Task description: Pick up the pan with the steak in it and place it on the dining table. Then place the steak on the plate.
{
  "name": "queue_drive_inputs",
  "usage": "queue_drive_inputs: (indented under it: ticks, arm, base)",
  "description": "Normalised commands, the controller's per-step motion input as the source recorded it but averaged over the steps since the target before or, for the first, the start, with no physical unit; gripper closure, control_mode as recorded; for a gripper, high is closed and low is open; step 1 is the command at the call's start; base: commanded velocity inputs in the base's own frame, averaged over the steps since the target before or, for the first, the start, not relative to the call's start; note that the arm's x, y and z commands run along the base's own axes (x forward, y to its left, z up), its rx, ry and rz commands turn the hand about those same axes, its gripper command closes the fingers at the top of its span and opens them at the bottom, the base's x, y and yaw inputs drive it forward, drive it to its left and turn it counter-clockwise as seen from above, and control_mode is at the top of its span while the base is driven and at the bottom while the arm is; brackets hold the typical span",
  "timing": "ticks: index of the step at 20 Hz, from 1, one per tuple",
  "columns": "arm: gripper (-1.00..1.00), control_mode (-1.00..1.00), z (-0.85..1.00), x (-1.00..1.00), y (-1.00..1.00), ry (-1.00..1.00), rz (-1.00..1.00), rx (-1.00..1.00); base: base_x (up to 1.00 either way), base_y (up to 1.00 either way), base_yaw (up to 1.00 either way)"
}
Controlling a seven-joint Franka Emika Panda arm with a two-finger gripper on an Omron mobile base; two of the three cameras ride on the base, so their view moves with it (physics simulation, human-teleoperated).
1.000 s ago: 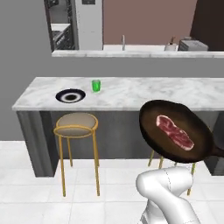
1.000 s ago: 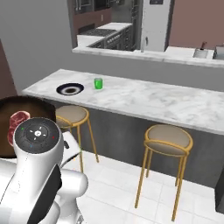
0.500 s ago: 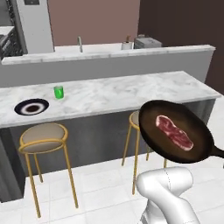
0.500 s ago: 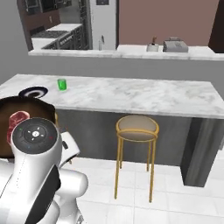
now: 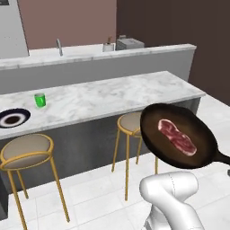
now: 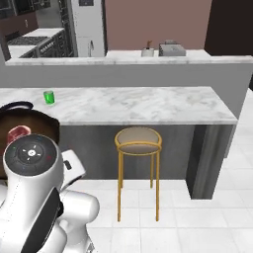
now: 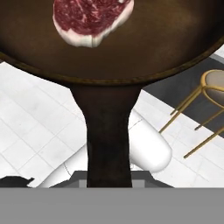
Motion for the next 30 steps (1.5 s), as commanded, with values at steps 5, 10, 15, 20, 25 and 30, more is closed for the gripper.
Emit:
queue_drive_inputs:
  ticks: [5, 10, 15, 20, 25, 30]
  arm:
    - [1.00, 1.00, 0.00, 0.00, 0.00, 0.00, 0.00, 0.00]
    - [1.00, 1.00, 0.00, 0.00, 0.00, 0.00, 0.00, 0.00]
    - [1.00, 1.00, 0.00, 0.00, 0.00, 0.00, 0.00, 0.00]
    - [1.00, 1.00, 0.00, 0.00, 0.00, 0.00, 0.00, 0.00]
    - [1.00, 1.00, 0.00, 0.00, 0.00, 0.00, 0.00, 0.00]
    - [1.00, 1.00, 0.00, 0.00, 0.00, 0.00, 0.00, 0.00]
  base:
    - [0.00, 0.29, -0.02]
    - [0.00, 0.95, -0.10]
    - [0.00, 1.00, -0.10]
    - [-0.05, 0.97, -0.09]
    - [-0.12, 0.84, -0.08]
    - [-0.14, 0.59, -0.04]
